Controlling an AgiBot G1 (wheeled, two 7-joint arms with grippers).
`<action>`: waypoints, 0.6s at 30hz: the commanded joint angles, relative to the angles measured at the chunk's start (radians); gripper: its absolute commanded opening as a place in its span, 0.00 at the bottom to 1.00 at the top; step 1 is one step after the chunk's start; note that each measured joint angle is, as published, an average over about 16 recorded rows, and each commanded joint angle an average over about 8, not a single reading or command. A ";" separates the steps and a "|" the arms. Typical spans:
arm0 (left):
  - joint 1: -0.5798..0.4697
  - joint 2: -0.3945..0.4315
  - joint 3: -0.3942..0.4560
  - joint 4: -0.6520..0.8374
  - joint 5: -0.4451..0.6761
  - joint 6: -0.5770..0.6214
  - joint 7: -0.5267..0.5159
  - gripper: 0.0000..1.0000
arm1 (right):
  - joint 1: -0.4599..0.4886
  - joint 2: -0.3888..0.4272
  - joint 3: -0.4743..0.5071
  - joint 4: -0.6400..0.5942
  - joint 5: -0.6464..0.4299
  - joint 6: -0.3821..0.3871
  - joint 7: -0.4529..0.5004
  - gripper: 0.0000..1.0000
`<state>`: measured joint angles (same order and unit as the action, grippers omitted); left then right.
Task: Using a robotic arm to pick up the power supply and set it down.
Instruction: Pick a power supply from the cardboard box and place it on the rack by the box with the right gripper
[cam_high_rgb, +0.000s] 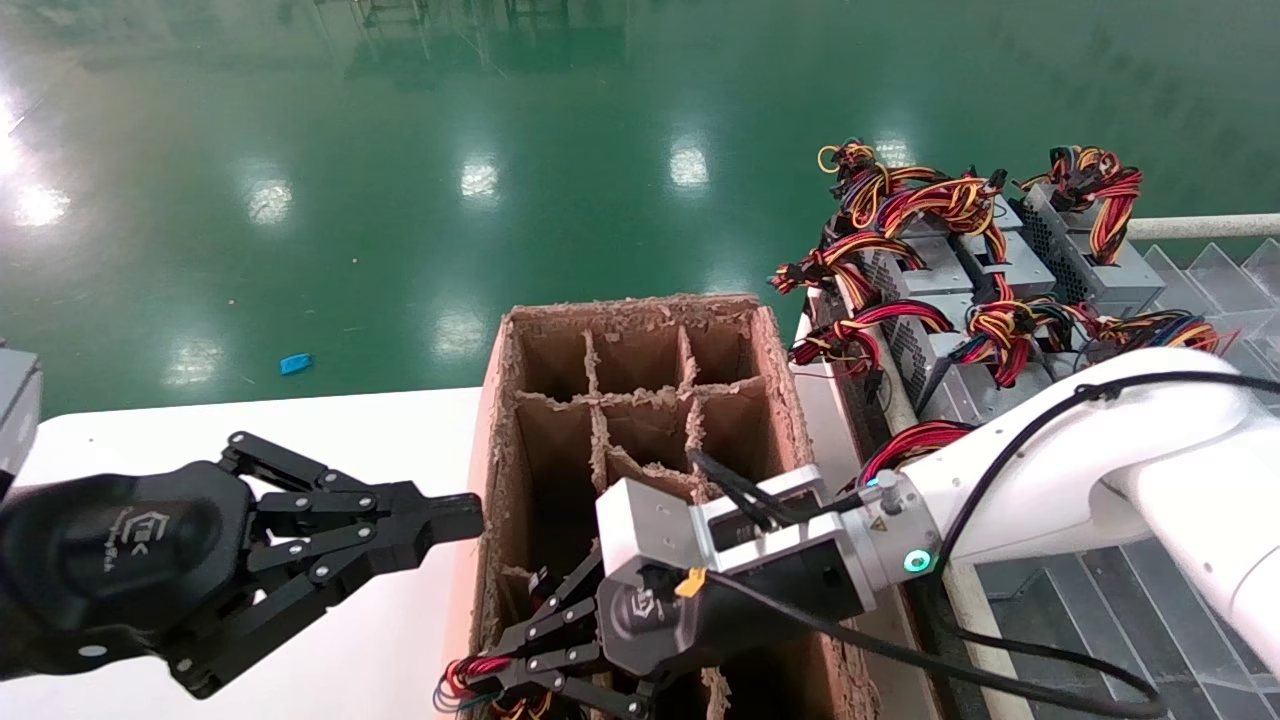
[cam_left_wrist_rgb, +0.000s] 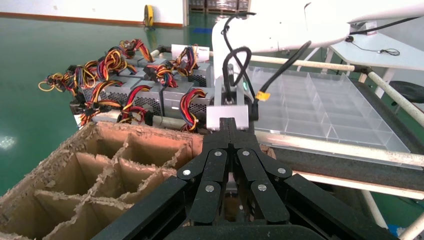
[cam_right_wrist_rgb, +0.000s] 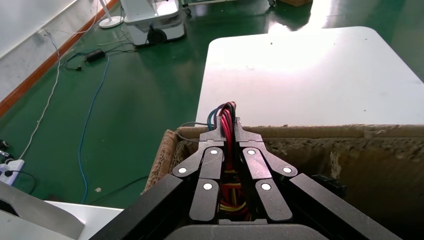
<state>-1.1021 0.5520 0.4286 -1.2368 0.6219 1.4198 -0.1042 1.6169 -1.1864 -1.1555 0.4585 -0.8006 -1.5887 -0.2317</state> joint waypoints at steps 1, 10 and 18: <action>0.000 0.000 0.000 0.000 0.000 0.000 0.000 0.00 | 0.010 0.005 -0.008 0.007 0.010 0.000 0.005 0.00; 0.000 0.000 0.000 0.000 0.000 0.000 0.000 0.00 | 0.075 0.062 -0.032 0.083 0.062 0.006 0.023 0.00; 0.000 0.000 0.000 0.000 0.000 0.000 0.000 0.00 | 0.154 0.113 -0.039 0.182 0.077 0.029 0.067 0.00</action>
<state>-1.1021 0.5520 0.4286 -1.2368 0.6219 1.4198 -0.1042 1.7672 -1.0723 -1.1927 0.6471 -0.7281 -1.5529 -0.1618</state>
